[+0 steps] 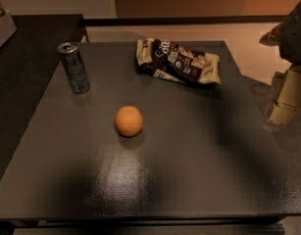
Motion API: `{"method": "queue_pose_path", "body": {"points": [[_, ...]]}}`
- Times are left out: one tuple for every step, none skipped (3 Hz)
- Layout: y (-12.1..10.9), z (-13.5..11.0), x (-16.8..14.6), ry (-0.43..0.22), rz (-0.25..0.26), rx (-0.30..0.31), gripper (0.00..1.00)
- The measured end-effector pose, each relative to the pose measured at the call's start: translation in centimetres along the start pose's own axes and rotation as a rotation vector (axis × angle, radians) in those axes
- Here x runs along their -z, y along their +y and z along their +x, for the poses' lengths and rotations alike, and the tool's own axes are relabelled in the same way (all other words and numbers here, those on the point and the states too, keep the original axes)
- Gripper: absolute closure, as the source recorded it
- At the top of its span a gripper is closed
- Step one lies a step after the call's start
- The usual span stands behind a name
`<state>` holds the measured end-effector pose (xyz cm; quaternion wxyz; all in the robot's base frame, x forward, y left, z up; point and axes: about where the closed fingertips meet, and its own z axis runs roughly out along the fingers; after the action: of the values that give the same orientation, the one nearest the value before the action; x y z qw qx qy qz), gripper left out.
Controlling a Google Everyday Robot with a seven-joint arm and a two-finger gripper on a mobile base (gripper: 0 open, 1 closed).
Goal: Move brown chip bag near orange
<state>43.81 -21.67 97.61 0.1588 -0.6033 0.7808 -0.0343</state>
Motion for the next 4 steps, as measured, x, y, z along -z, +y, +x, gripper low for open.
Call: {"method": "queue_pose_path", "body": {"points": [[0.0, 0.0, 0.0, 0.000, 0.000, -0.001, 0.00], [-1.0, 0.0, -0.8, -0.018, 0.005, -0.036, 0.00], [-3.3, -0.2, -3.2, -0.057, 0.005, -0.083, 0.00], [-6.8, -0.4, -5.6, -0.115, 0.023, -0.121, 0.00]]}}
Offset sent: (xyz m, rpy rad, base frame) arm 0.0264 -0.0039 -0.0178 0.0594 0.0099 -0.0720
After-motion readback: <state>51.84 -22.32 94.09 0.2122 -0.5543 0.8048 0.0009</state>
